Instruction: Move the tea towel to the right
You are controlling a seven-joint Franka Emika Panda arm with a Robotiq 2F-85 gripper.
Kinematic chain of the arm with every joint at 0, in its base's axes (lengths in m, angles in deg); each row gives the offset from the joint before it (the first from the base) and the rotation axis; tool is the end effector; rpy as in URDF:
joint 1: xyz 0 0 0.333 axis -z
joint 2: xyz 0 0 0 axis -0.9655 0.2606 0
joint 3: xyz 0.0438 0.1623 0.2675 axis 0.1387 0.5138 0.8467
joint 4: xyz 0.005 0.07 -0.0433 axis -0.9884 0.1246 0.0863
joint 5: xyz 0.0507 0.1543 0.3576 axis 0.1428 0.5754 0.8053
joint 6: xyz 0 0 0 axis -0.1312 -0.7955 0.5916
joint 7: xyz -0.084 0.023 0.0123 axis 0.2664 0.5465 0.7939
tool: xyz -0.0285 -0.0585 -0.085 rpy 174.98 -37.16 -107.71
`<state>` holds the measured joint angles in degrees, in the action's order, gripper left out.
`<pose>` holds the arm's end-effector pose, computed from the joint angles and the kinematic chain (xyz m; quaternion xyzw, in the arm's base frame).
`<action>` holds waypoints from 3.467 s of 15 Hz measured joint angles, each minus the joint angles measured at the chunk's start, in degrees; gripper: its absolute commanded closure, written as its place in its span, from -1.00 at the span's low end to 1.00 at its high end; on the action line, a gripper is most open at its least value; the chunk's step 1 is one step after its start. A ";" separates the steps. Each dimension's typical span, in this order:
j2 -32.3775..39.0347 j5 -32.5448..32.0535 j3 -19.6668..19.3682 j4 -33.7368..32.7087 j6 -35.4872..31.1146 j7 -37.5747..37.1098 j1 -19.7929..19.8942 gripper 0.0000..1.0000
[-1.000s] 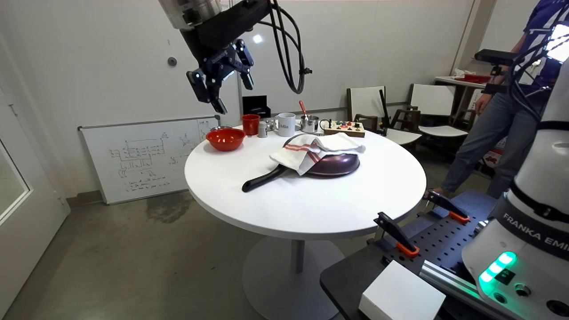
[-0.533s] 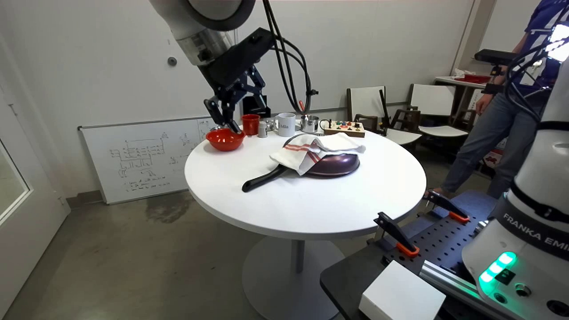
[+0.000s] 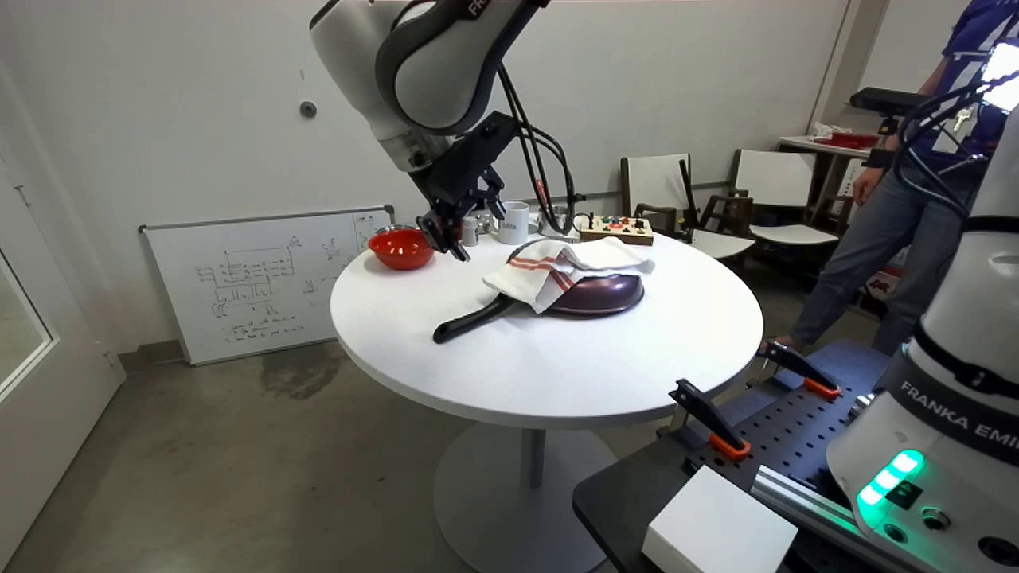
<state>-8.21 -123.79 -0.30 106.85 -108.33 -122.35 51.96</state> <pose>0.5208 0.2788 0.2541 0.9503 0.1298 0.0144 0.2825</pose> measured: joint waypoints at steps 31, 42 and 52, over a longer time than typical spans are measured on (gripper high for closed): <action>13.78 -7.31 -6.77 -6.82 -4.90 -11.30 -1.67 -1.00; 16.71 -14.71 -7.96 -6.83 -8.09 -18.48 -1.58 -1.00; 18.41 -20.34 -7.87 -6.95 -8.10 -21.33 -1.50 -1.00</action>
<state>10.21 -144.13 -8.17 99.90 -116.43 -143.68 50.46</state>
